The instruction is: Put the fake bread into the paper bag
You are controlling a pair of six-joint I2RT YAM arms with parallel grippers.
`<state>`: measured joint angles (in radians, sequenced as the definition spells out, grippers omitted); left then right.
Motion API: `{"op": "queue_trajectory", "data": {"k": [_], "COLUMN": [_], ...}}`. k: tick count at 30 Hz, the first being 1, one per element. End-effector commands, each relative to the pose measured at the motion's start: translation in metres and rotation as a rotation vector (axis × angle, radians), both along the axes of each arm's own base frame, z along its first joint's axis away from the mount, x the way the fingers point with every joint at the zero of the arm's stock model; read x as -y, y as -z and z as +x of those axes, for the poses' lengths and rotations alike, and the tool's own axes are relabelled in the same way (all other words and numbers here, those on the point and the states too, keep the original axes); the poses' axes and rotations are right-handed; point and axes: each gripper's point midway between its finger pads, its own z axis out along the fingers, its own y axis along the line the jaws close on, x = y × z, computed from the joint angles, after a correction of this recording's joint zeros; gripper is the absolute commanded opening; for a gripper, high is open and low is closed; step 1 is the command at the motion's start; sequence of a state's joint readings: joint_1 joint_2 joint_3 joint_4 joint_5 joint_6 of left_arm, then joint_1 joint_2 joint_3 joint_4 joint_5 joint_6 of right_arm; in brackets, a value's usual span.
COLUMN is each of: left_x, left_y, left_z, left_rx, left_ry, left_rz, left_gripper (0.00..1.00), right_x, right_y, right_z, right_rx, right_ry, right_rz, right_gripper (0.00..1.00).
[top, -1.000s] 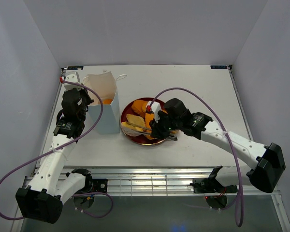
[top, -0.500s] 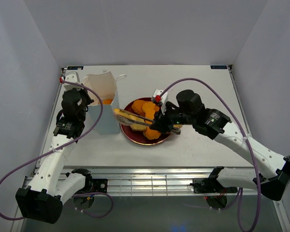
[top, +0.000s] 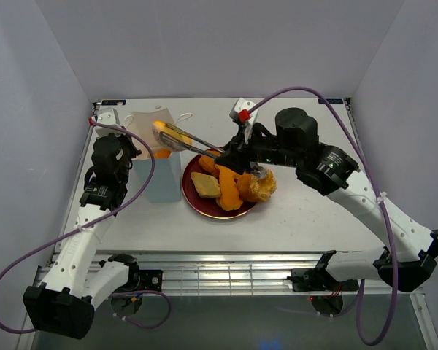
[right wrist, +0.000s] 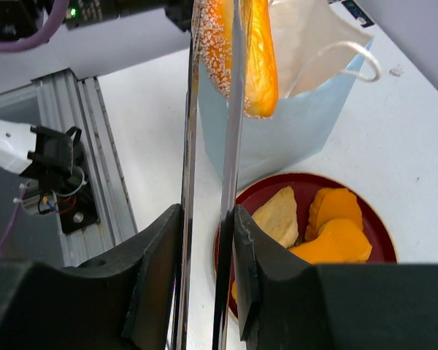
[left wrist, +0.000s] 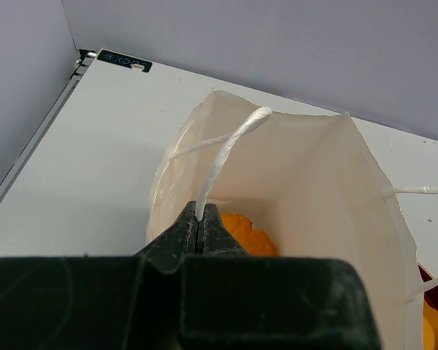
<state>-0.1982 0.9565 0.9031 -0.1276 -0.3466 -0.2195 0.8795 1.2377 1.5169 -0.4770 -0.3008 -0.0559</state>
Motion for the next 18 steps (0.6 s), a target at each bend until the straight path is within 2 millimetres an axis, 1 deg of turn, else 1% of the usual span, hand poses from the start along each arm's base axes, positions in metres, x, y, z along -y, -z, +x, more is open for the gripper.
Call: {"op": "queue_trajectory", "data": {"k": [1,3,5,6,7,8,9,10,11,12,13,14,15,17,18], "left_x": [0.001,0.001,0.002,0.003,0.002,0.002,0.002,0.002,0.002,0.002,0.002,0.003,0.002,0.002,0.002], "left_y": [-0.014,-0.013,-0.014,-0.014,-0.014,-0.014,-0.015,-0.015,-0.015,-0.015,-0.015,-0.014,-0.015,-0.015,-0.014], "left_z": [-0.003,-0.004,-0.004,-0.004,-0.004,-0.004,-0.004,-0.005,-0.005,-0.004,-0.004,-0.004,-0.005,-0.004,-0.004], "left_rx": [0.035,0.035,0.037,0.037,0.037,0.038,0.040,0.040,0.038,0.040,0.040,0.038,0.038,0.038,0.037], "left_ry": [0.013,0.012,0.019,0.020,0.019,0.019,0.019,0.020,0.020,0.021,0.021,0.021,0.020,0.018,0.017], "left_rz": [-0.015,-0.016,-0.017,-0.017,-0.017,-0.017,-0.018,-0.018,-0.018,-0.020,-0.020,-0.019,-0.019,-0.019,-0.019], "left_gripper": [0.00,0.00,0.00,0.00,0.00,0.00,0.00,0.00,0.00,0.00,0.00,0.00,0.00,0.00,0.00], "right_x": [-0.015,-0.023,-0.029,-0.037,-0.040,-0.044,-0.052,-0.055,-0.059,-0.067,-0.069,-0.073,-0.078,-0.082,-0.086], "right_y": [-0.044,-0.053,-0.064,-0.061,-0.074,-0.077,-0.071,-0.078,-0.078,-0.068,-0.070,-0.065,-0.057,-0.049,-0.042], "right_z": [0.020,0.033,0.040,0.047,0.049,0.052,0.059,0.061,0.063,0.070,0.072,0.075,0.081,0.085,0.089], "right_rx": [0.072,0.082,0.094,0.087,0.105,0.102,0.076,0.080,0.078,0.065,0.065,0.055,0.044,0.033,0.024], "right_ry": [0.051,0.083,0.096,0.100,0.100,0.101,0.105,0.106,0.105,0.104,0.105,0.108,0.113,0.122,0.127], "right_rz": [0.107,0.123,0.153,0.150,0.177,0.185,0.181,0.197,0.199,0.182,0.187,0.181,0.166,0.155,0.141], "right_gripper": [0.20,0.20,0.22,0.22,0.22,0.22,0.22,0.21,0.22,0.21,0.21,0.22,0.22,0.25,0.26]}}
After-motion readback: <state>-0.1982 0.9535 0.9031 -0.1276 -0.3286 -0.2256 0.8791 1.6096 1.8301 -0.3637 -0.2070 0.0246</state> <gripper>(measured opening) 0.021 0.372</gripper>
